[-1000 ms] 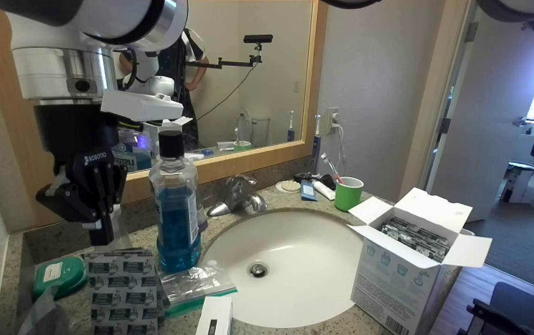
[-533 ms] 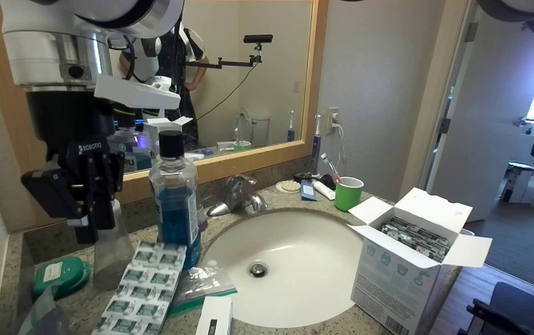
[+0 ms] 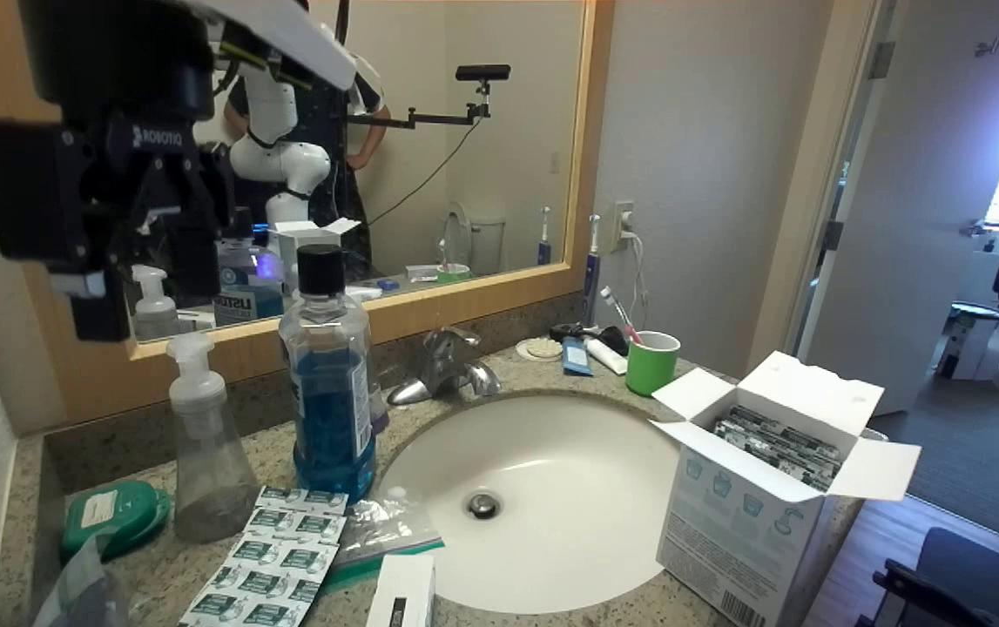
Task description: Remove two things from the box and put them on the left of the sink
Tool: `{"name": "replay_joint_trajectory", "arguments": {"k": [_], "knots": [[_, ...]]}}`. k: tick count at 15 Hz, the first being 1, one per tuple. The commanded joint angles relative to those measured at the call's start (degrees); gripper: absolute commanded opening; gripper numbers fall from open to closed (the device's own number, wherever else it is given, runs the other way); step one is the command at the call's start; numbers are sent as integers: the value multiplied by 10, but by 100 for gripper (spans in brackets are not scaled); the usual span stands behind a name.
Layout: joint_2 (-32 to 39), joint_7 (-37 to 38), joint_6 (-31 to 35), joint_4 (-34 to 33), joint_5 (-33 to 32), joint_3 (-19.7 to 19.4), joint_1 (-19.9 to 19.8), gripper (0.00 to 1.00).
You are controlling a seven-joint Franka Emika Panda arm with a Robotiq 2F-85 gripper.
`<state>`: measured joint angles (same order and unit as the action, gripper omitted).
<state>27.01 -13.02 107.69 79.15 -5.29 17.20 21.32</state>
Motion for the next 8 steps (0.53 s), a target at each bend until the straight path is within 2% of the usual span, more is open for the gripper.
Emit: {"name": "replay_joint_trajectory", "arguments": {"k": [1,6,7,8], "knots": [[-139,9,51,137,2,1,-16,100],[-298,30,79,259,27,-9,-40,100],[-215,13,42,170,5,-1,-27,100],[-245,20,47,194,12,-3,-33,100]]}}
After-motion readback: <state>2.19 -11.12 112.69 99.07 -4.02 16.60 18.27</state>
